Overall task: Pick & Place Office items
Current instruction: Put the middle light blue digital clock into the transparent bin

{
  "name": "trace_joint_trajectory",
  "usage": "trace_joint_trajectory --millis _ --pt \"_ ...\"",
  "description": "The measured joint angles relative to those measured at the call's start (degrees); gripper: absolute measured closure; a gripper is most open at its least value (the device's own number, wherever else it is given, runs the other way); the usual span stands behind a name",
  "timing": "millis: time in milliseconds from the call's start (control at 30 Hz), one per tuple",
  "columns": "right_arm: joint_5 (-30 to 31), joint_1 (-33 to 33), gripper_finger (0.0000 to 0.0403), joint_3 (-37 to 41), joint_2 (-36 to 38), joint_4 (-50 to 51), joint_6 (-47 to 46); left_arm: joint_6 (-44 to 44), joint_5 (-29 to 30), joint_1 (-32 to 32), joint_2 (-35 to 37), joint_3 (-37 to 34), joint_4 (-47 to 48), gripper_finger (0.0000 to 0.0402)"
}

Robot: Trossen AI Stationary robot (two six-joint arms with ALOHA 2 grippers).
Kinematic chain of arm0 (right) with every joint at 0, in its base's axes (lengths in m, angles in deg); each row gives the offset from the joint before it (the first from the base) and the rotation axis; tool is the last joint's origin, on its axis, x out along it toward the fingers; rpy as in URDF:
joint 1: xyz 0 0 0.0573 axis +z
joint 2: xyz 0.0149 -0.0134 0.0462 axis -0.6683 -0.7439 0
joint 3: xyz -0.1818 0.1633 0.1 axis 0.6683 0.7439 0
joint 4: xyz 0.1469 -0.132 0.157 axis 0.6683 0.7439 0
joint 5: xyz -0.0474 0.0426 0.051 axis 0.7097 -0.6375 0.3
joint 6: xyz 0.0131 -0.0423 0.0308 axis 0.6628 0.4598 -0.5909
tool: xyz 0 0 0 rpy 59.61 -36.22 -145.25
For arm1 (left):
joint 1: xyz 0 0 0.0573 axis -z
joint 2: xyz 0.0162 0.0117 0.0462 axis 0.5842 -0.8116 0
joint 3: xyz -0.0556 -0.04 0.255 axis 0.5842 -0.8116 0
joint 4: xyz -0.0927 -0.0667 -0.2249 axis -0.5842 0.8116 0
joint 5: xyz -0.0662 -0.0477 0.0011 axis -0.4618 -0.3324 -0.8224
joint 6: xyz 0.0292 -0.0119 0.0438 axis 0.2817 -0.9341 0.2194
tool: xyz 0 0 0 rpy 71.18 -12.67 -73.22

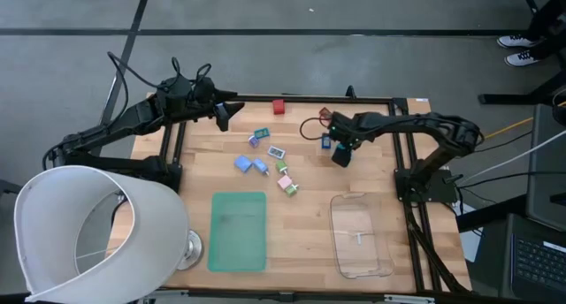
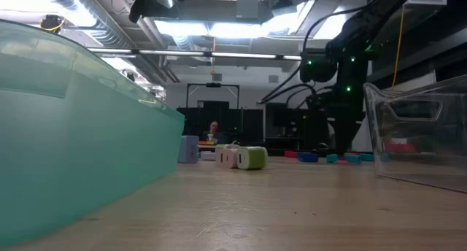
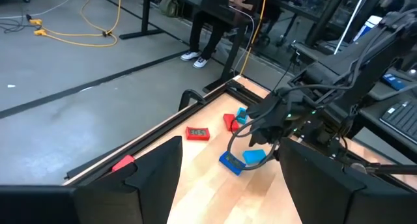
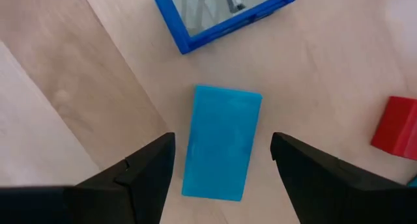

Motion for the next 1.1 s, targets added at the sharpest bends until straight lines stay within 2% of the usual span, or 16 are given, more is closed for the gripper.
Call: trace_joint_trajectory --millis 133,400,500,633,667,900,1100 --pt "-2.0 0.0 0.0140 0.0 -2.3 0.0 0.2 0.0 0.0 0.0 0.0 0.0 0.0 0.0151" --pt "-1.5 -0.1 0.0144 -0.2 -4.5 0.0 0.2 0.0 0.0 0.0 0.0 0.0 1.8 0.0151" --pt "-1.8 0.0 0.0172 -0.2 -4.5 -0.1 -0.5 0.0 -0.1 0.0 0.0 0.0 1.7 0.0151" --pt "-3.4 0.0 0.0248 -0.1 -4.6 -0.2 -2.2 0.0 -0.1 0.0 0.0 0.0 1.2 0.0151" --pt "-3.7 0.0 0.0255 -0.1 -4.6 -0.2 -2.6 0.0 -0.1 0.0 0.0 0.0 1.2 0.0151" --pt "-4.6 -0.1 0.0253 0.1 -3.2 -0.6 -6.7 0.9 0.0 0.0 0.0 0.0 0.8 0.0151" --pt "-12.3 -0.1 0.0253 -2.9 2.8 -4.0 -11.7 1.5 0.0 0.0 0.0 0.0 -1.9 0.0151"
